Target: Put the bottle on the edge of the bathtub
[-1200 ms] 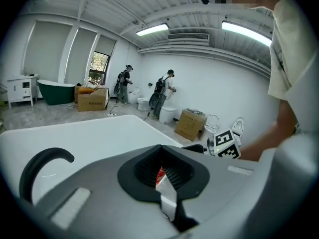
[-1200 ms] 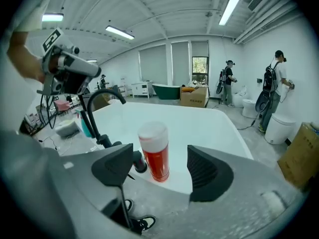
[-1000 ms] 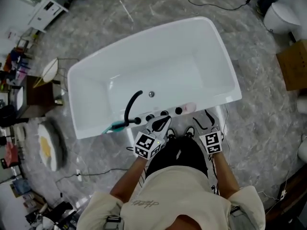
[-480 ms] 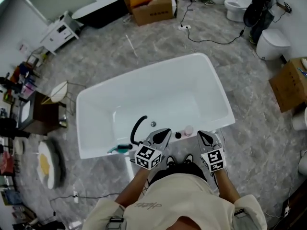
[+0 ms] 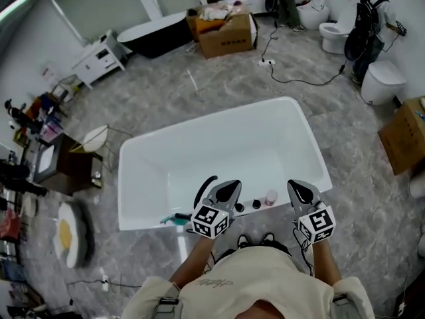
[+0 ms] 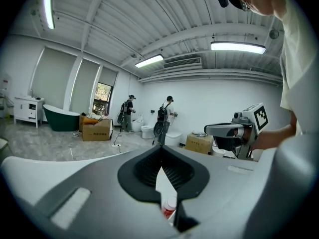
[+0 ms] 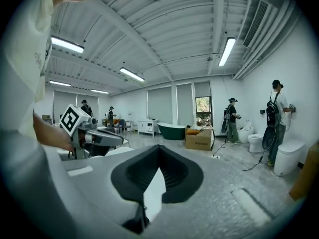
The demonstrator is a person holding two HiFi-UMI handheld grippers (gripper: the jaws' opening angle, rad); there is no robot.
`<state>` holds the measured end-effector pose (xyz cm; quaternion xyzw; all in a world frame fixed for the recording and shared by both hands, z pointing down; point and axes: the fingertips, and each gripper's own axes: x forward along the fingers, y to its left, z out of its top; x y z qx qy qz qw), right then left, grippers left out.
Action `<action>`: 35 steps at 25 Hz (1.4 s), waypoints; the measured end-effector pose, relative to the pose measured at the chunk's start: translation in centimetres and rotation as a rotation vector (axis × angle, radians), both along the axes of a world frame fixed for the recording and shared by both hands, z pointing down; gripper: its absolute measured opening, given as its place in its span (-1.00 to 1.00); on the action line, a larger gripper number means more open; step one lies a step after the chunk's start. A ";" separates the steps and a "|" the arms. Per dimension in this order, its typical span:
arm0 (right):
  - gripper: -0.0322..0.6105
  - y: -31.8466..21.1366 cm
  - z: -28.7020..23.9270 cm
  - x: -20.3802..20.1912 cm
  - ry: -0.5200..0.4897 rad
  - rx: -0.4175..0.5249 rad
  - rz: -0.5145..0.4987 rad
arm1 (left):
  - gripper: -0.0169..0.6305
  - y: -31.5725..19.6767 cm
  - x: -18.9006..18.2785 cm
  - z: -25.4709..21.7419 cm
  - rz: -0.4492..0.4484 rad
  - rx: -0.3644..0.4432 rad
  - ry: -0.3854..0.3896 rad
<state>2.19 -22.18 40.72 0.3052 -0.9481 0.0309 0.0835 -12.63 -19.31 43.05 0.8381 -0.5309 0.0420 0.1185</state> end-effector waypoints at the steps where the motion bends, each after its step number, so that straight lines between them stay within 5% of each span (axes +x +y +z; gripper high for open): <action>1: -0.89 0.0 -0.8 -0.1 -0.022 0.002 -0.006 | -0.91 -0.1 -0.1 -0.6 -0.002 0.014 0.000; 17: -0.89 -0.1 -9.1 -1.3 -0.050 0.186 -0.012 | -0.91 -0.9 -2.8 -9.1 -0.042 0.204 -0.001; 35: -0.89 1.1 -7.3 -1.2 -0.045 0.125 -0.012 | -0.91 0.1 -3.6 -8.9 -0.076 0.204 0.047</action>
